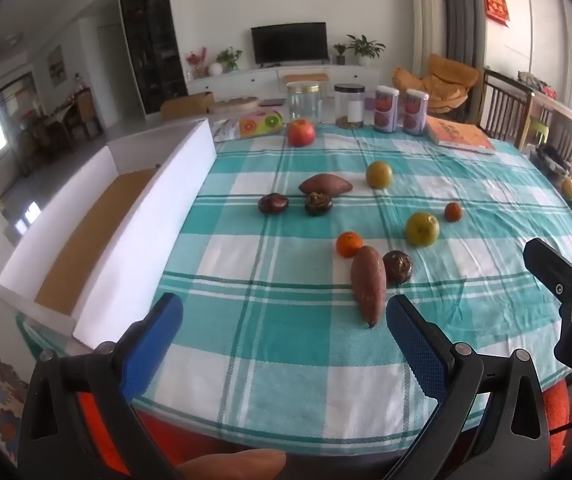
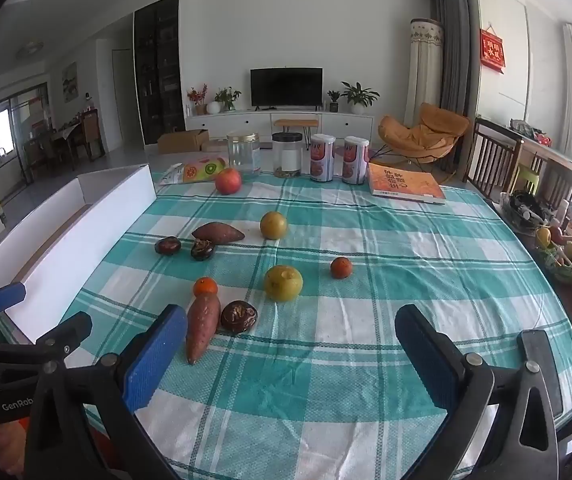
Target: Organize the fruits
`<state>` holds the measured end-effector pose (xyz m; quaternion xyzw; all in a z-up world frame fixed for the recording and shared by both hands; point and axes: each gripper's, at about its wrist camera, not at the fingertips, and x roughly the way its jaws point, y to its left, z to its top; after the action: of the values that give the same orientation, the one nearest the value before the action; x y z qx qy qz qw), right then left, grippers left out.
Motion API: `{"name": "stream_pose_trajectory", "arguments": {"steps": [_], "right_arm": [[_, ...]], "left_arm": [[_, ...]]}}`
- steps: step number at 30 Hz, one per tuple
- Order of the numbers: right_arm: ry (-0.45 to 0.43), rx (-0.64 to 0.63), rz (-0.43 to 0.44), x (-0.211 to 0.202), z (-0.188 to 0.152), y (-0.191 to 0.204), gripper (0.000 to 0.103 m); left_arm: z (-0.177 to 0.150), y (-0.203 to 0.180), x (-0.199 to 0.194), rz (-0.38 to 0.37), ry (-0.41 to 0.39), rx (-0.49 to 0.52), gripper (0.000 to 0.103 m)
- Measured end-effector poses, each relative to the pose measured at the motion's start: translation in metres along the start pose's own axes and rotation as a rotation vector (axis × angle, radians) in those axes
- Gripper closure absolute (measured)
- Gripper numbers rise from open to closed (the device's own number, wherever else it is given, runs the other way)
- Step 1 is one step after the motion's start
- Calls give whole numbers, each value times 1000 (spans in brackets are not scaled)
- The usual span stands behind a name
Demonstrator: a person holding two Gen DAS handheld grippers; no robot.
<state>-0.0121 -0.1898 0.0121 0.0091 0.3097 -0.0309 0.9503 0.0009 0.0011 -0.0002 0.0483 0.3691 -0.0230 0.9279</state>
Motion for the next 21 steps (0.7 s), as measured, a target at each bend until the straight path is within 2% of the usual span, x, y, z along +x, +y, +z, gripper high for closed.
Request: {"name": "stream_pose_trajectory", "arguments": {"steps": [21], "right_arm": [[-12,-20,-11,-2,0,6,0]], "left_arm": [[-5,-6,-4,-2,-3,12,1]]}}
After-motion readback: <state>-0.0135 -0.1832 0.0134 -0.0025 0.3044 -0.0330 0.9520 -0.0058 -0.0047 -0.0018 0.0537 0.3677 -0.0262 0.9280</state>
